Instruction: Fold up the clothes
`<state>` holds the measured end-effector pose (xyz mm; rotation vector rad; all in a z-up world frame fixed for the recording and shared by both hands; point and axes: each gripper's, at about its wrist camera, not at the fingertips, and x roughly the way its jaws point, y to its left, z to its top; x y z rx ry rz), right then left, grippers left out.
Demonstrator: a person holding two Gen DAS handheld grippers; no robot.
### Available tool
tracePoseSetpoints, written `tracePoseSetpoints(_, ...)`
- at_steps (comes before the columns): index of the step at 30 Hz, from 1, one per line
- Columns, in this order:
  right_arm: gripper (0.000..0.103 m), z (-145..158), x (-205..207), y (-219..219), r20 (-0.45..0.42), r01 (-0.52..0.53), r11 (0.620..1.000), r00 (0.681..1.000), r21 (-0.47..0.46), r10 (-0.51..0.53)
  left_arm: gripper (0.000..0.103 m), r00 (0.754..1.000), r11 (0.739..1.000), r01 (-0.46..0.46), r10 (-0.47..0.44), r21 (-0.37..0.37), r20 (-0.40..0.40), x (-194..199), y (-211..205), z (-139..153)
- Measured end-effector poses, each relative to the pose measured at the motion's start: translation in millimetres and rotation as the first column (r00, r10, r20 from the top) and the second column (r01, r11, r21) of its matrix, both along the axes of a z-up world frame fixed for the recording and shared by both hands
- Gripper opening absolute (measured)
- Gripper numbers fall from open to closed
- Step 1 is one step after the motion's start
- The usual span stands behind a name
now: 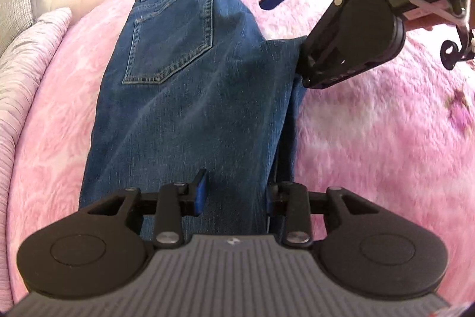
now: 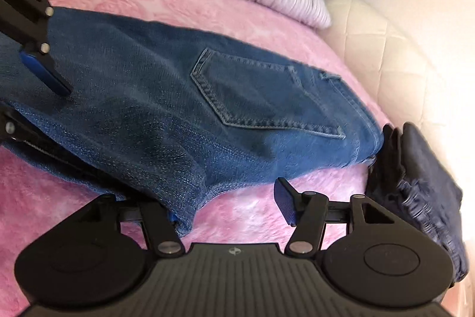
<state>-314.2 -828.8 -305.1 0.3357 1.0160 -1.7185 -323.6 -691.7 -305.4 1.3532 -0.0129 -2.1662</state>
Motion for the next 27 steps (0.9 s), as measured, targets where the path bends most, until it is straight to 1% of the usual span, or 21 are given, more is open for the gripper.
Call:
tracePoseSetpoints(2,0.066,-0.8,-0.1,3.3,0.021,0.0,1.0,1.0,0.011,0.0,0.031,0.999,0.999,-0.032,0.032,0.015,-0.01,5.0,-3.0,2.4)
tracePoseSetpoints(4,0.069,-1.5,-0.2,6.6,0.042,-0.001,1.0,0.999,0.023,0.0,0.032,0.999,0.999,-0.053,0.053,0.015,-0.01,10.4,2.8,5.7)
tracePoseSetpoints(5,0.075,-1.9,-0.3,8.3,0.053,-0.001,1.0,0.999,0.029,-0.001,0.032,0.997,0.997,-0.077,0.077,0.022,-0.013,15.5,7.2,8.6)
tracePoseSetpoints(7,0.078,-2.7,-0.4,11.6,0.074,-0.002,0.999,0.997,0.04,-0.001,0.033,0.99,0.99,-0.138,0.138,0.032,-0.018,27.1,18.7,15.0)
tracePoseSetpoints(8,0.08,-1.4,2.7,17.6,0.095,0.006,0.998,0.995,0.055,-0.011,0.035,0.982,0.982,-0.186,0.186,0.04,-0.02,36.8,26.0,18.6)
tracePoseSetpoints(10,0.08,1.4,10.2,29.2,0.157,0.01,0.996,0.987,0.089,-0.024,0.036,0.956,0.955,-0.29,0.292,0.058,-0.025,58.8,40.5,24.9)
tracePoseSetpoints(12,0.081,6.0,19.7,38.6,0.198,-0.014,0.995,0.98,0.101,-0.006,0.042,0.914,0.912,-0.403,0.405,0.07,-0.021,88.2,57.5,29.9)
tracePoseSetpoints(13,0.082,9.1,26.7,42.8,0.214,-0.035,0.994,0.977,0.106,0.012,0.043,0.891,0.89,-0.452,0.454,0.063,-0.006,102.0,66.7,31.6)
tracePoseSetpoints(14,0.082,12.2,34.1,45.5,0.223,-0.063,0.992,0.974,0.112,0.037,0.044,0.863,0.861,-0.505,0.505,0.06,0.011,117.9,74.4,32.6)
tracePoseSetpoints(16,0.084,18.6,54.2,47.0,0.243,-0.138,0.983,0.964,0.118,0.106,0.05,0.796,0.794,-0.605,0.604,0.062,0.041,149.7,89.5,34.5)
tracePoseSetpoints(17,0.086,22.5,64.2,45.8,0.253,-0.179,0.977,0.957,0.118,0.145,0.053,0.749,0.746,-0.662,0.661,0.069,0.048,167.6,97.0,35.7)
tracePoseSetpoints(18,0.086,25.8,75.4,43.5,0.261,-0.22,0.969,0.948,0.113,0.185,0.059,0.699,0.695,-0.715,0.714,0.079,0.049,186.2,104.5,37.3)
tracePoseSetpoints(19,0.086,29.2,86.6,41.2,0.269,-0.26,0.959,0.937,0.109,0.224,0.062,0.645,0.64,-0.763,0.762,0.089,0.051,204.9,112.1,38.8)
tracePoseSetpoints(20,0.086,32.9,98.3,37.7,0.279,-0.296,0.95,0.925,0.103,0.258,0.063,0.583,0.577,-0.811,0.811,0.102,0.045,226.0,120.1,40.9)
tracePoseSetpoints(21,0.086,36.7,110.0,34.2,0.29,-0.331,0.938,0.912,0.098,0.292,0.063,0.515,0.509,-0.853,0.857,0.115,0.031,248.8,128.7,43.5)
tracePoseSetpoints(23,0.087,42.5,133.1,27.1,0.296,-0.38,0.921,0.893,0.09,0.339,0.063,0.395,0.39,-0.91,0.919,0.137,0.005,290.9,145.5,48.2)
tracePoseSetpoints(24,0.088,44.0,144.4,21.9,0.303,-0.395,0.914,0.885,0.091,0.353,0.063,0.346,0.342,-0.928,0.938,0.147,0.0,309.0,152.8,49.7)
tracePoseSetpoints(25,0.088,45.4,155.7,16.6,0.311,-0.411,0.907,0.877,0.093,0.365,0.063,0.298,0.295,-0.942,0.955,0.158,-0.005,326.5,159.9,51.2)
tracePoseSetpoints(26,0.088,46.0,167.3,11.7,0.324,-0.417,0.903,0.873,0.103,0.366,0.063,0.26,0.257,-0.951,0.966,0.172,-0.009,342.1,167.0,52.7)
tracePoseSetpoints(27,0.088,46.4,178.0,5.8,0.339,-0.416,0.901,0.871,0.122,0.356,0.063,0.234,0.232,-0.956,0.972,0.179,-0.013,354.6,173.6,54.2)
